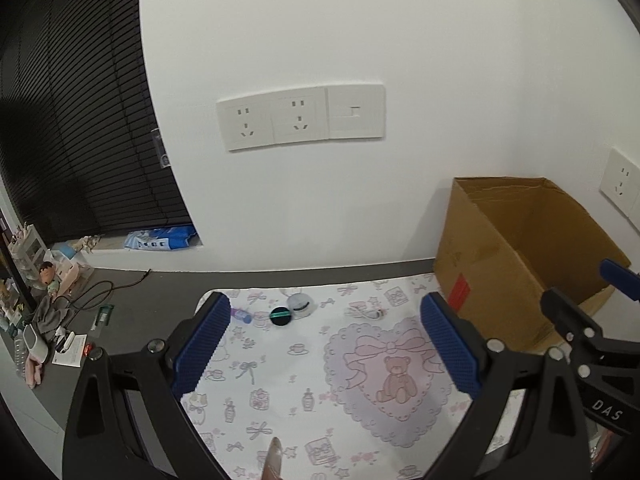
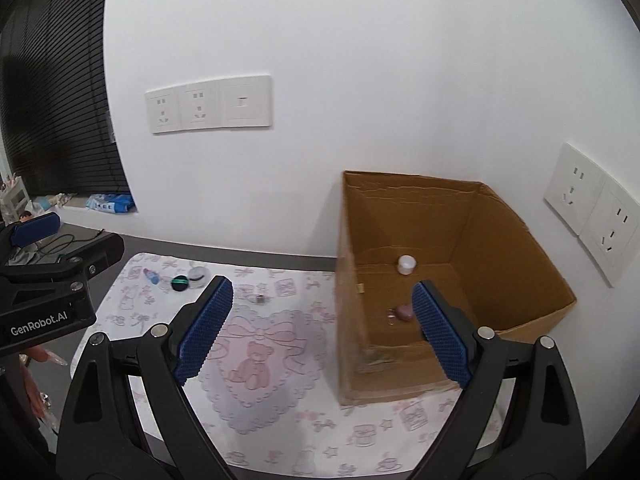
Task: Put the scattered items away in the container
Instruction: 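Withdraw both open tools from the box back over the mat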
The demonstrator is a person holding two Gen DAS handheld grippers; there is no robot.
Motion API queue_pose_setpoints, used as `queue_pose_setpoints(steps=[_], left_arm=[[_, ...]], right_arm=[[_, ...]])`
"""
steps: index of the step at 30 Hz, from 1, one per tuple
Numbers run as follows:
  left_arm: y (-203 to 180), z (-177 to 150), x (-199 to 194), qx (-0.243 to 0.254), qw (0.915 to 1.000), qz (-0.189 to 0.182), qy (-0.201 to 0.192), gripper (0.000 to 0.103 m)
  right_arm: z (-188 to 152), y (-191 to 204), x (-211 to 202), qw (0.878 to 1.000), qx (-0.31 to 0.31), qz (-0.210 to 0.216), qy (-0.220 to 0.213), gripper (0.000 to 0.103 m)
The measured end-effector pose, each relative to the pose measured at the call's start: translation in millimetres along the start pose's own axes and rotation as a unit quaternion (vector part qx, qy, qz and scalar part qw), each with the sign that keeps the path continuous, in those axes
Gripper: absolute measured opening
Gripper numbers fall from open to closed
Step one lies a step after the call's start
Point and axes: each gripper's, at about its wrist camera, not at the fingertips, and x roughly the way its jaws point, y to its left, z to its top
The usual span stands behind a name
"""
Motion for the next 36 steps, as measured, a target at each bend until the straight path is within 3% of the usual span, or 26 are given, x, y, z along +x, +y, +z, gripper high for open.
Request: queue_pose_setpoints(steps=[16, 22, 29, 36], left_arm=[[106.9, -18.0, 27.9, -0.005, 0.9999, 0.01, 0.012, 0.095], [138.6, -28.8, 48.5, -0.025, 0.999, 0.015, 0.033, 0.095], [149.5, -38.8, 87.3, -0.035, 0.9974, 0.017, 0.06, 0.095], [127.7, -49.7, 146.9, -0.017, 0.9956, 0.004, 0.092, 0.096]], right_arm=[[1.5, 101.4, 20.3, 1.0, -0.004, 0.006, 0.009, 0.093], [-3.3, 135.8, 38.4, 0.999, -0.022, 0.015, 0.02, 0.093], [-7.2, 149.6, 77.7, 0.998, -0.043, 0.034, 0.041, 0.093], [-16.4, 142.6, 129.0, 0.996, -0.043, 0.037, 0.068, 0.093]])
